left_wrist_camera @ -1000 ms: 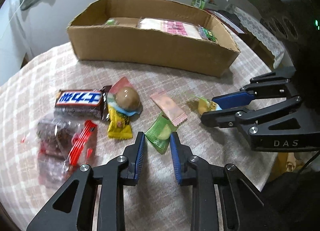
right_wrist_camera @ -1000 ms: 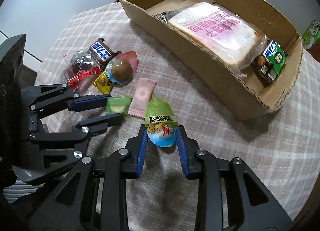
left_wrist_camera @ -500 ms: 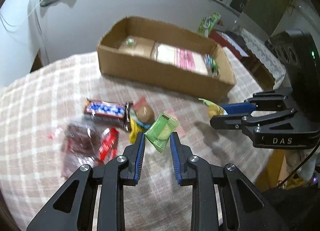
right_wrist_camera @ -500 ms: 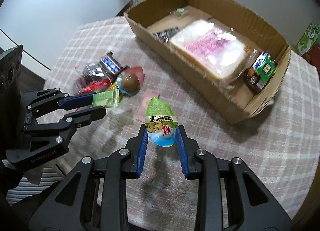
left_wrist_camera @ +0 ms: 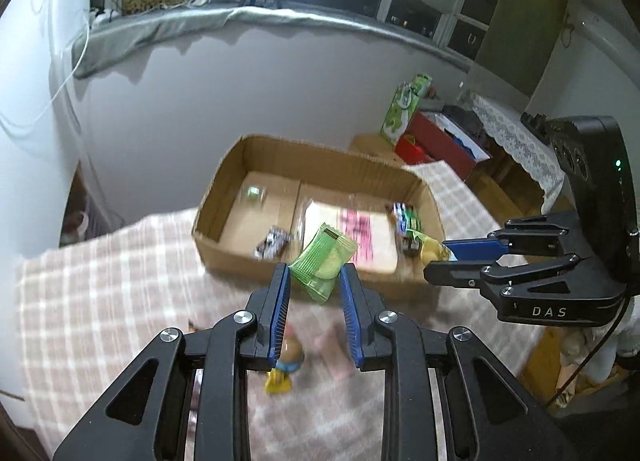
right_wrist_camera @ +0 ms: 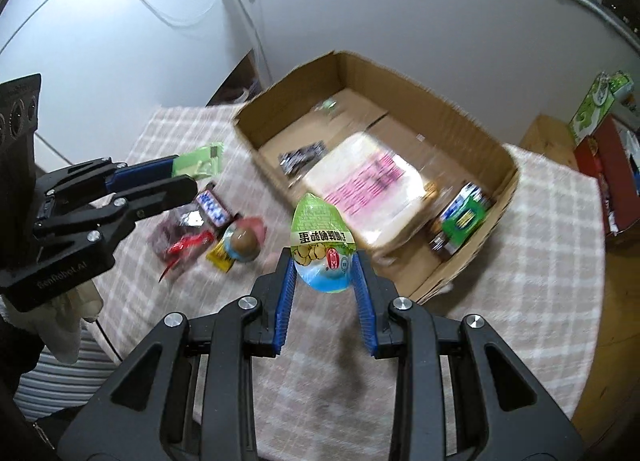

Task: Organize snacks
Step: 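Carry the egg candy and light green candy into the box and open both tools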

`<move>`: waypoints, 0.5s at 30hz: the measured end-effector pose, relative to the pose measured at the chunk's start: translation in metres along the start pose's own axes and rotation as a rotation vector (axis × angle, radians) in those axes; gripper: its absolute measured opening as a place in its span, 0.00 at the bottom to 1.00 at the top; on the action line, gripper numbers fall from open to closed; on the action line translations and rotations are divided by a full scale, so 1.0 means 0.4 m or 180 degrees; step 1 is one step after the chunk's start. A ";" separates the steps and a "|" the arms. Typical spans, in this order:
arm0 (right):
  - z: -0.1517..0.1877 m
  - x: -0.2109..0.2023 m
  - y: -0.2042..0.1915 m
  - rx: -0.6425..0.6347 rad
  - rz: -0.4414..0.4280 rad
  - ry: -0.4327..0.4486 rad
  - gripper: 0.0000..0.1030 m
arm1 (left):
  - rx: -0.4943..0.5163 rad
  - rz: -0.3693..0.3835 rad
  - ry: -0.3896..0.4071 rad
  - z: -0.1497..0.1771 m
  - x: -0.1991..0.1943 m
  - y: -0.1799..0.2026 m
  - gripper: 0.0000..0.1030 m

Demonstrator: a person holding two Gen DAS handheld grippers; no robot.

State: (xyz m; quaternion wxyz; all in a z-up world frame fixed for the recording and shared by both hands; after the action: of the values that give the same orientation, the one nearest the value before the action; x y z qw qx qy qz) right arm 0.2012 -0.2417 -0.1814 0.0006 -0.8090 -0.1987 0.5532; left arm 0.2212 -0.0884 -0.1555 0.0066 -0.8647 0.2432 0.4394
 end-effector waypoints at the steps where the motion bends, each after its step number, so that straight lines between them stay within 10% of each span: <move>1: -0.006 -0.002 0.007 0.0008 0.0015 0.0011 0.29 | 0.0011 -0.0004 0.0024 -0.011 0.002 0.000 0.23; 15: -0.070 0.036 0.124 0.0069 0.0319 -0.0002 0.29 | 0.0038 -0.0064 -0.0006 -0.093 0.069 -0.010 0.23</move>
State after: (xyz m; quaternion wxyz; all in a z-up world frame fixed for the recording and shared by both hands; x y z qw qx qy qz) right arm 0.2466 -0.2767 -0.1943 -0.0184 -0.8177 -0.1518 0.5550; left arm 0.2650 -0.1047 -0.1546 0.0165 -0.8667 0.2371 0.4386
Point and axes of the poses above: each gripper's, at about its wrist camera, not at the fingertips, and x roughly the way its jaws point, y to its right, z to its underside, the point moved 4 cm from there along x, roughly the way its jaws point, and after that the axes turned 3 degrees about -y, right-handed, at the moved point
